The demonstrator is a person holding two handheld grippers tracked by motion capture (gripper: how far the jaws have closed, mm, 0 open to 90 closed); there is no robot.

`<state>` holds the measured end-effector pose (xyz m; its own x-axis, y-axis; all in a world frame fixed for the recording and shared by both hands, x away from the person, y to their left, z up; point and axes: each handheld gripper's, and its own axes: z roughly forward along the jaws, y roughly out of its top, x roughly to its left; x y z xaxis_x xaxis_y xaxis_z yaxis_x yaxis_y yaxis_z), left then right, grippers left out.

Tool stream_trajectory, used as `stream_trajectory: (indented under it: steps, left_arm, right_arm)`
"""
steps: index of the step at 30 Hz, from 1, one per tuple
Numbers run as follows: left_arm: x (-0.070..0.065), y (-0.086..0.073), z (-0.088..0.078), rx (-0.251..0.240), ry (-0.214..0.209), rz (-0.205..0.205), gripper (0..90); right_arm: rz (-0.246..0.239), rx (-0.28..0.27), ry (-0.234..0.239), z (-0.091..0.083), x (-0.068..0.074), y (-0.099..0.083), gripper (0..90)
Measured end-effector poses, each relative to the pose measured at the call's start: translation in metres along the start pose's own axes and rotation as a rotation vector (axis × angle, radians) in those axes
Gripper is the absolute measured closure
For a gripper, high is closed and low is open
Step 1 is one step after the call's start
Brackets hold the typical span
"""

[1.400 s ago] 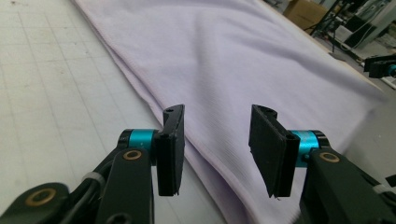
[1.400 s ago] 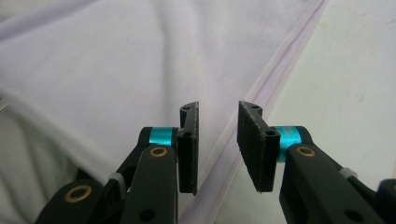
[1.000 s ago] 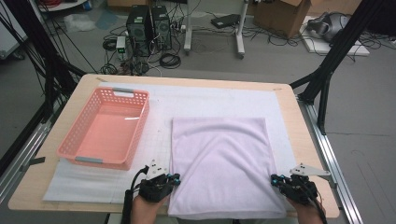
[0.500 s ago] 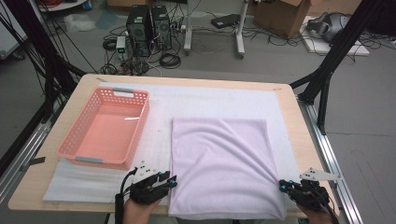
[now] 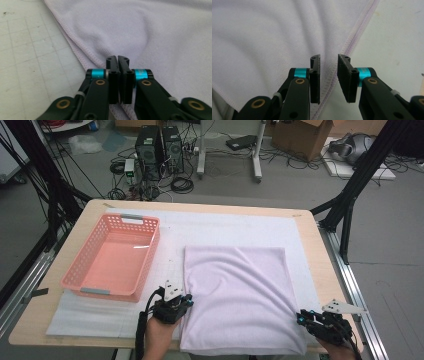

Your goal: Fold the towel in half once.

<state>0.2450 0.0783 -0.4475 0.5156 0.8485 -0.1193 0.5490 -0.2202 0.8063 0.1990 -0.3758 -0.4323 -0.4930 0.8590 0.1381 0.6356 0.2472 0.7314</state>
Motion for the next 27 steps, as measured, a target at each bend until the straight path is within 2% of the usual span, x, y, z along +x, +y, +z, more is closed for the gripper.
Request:
stream_trajectory:
  steps: [3,7,8,9,11,15,17,20,22,24,26,27]
  left_arm:
    - [0.008,-0.001,-0.007,-0.012,0.015,-0.036,87.6]
    - [0.009,-0.007,-0.014,-0.03,0.017,-0.036,86.6]
    - [0.01,-0.008,-0.016,-0.039,0.011,-0.044,83.6]
    - [0.011,-0.01,-0.017,-0.04,-0.005,-0.055,73.6]
    - [0.013,-0.014,-0.018,-0.039,-0.018,-0.059,63.0]
    - [0.02,-0.014,-0.018,-0.066,-0.063,-0.073,53.8]
    - [0.025,-0.012,-0.016,-0.081,-0.081,-0.085,50.8]
    - [0.03,-0.006,-0.013,-0.096,-0.091,-0.089,48.6]
    - [0.034,-0.001,-0.008,-0.097,-0.115,-0.1,48.3]
    - [0.036,0.002,-0.005,-0.096,-0.122,-0.102,47.5]
    - [0.039,0.007,0.001,-0.099,-0.126,-0.104,46.5]
    - [0.04,0.009,0.003,-0.105,-0.125,-0.105,46.1]
  right_arm:
    - [-0.004,-0.008,-0.003,0.0,0.0,0.0,70.5]
    - [0.012,-0.012,-0.004,0.0,-0.001,-0.001,69.2]
    - [0.013,-0.014,-0.008,0.001,-0.001,-0.001,68.7]
    - [0.019,-0.012,-0.009,0.002,-0.001,-0.001,67.2]
    - [0.017,-0.023,-0.018,0.004,-0.001,-0.001,65.0]
    - [0.03,-0.05,-0.04,0.009,-0.005,0.006,63.0]
    - [0.031,-0.071,-0.046,0.013,-0.01,0.012,65.6]
    - [0.043,-0.084,-0.061,0.025,-0.022,0.024,68.0]
    - [0.078,-0.09,-0.05,0.037,-0.032,0.035,66.8]
    - [0.092,-0.095,-0.052,0.052,-0.04,0.047,66.7]
    - [0.092,-0.08,-0.055,0.066,-0.043,0.056,66.5]
    - [0.08,-0.054,-0.062,0.075,-0.044,0.059,68.6]
